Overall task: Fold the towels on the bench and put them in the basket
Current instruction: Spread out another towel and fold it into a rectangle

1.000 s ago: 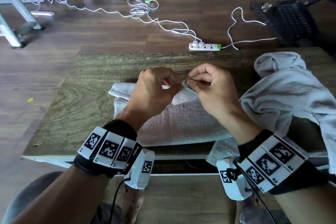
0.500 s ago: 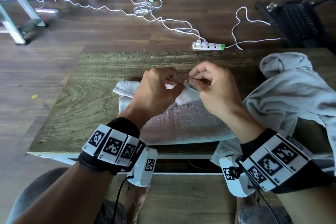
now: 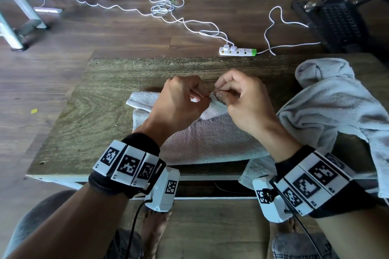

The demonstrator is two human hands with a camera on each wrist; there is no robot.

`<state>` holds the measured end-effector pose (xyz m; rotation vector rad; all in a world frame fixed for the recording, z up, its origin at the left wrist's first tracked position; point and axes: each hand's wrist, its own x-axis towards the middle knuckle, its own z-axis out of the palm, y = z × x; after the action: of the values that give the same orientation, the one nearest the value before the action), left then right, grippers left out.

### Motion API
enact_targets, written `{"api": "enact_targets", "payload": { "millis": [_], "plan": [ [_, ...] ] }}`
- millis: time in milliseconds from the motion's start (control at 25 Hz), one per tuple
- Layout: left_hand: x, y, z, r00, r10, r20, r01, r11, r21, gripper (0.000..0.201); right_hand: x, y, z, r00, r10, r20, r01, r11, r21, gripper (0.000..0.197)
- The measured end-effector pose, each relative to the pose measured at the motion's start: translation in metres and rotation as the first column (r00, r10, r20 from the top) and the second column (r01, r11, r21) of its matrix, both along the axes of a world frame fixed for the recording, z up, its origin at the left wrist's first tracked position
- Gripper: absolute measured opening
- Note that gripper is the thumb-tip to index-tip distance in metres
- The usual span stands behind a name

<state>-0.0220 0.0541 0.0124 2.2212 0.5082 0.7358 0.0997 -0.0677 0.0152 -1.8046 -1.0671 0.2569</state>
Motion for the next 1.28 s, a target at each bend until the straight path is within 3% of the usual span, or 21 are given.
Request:
{"api": "enact_targets", "payload": {
  "millis": [520, 1040, 1280],
  "plan": [
    [0.0030, 0.0002, -0.0002, 0.999, -0.001, -0.035, -0.002, 0.998, -0.069, 0.004, 0.0016, 0.0003, -0.0024, 1.000, -0.015, 0.000, 0.015, 1.000, -0.002, 0.015],
    [0.0064, -0.0020, -0.0009, 0.999, -0.011, -0.032, 0.009, 0.999, -0.049, 0.003, 0.0052, -0.0026, -0.0011, 1.000, 0.002, -0.012, -0.002, 0.999, -0.048, 0.016],
    [0.0076, -0.0028, -0.0009, 1.000, -0.016, -0.021, 0.016, 1.000, -0.026, 0.003, 0.0050, -0.0050, 0.0056, 0.987, 0.054, -0.151, -0.064, 0.996, -0.061, 0.015]
  ]
}}
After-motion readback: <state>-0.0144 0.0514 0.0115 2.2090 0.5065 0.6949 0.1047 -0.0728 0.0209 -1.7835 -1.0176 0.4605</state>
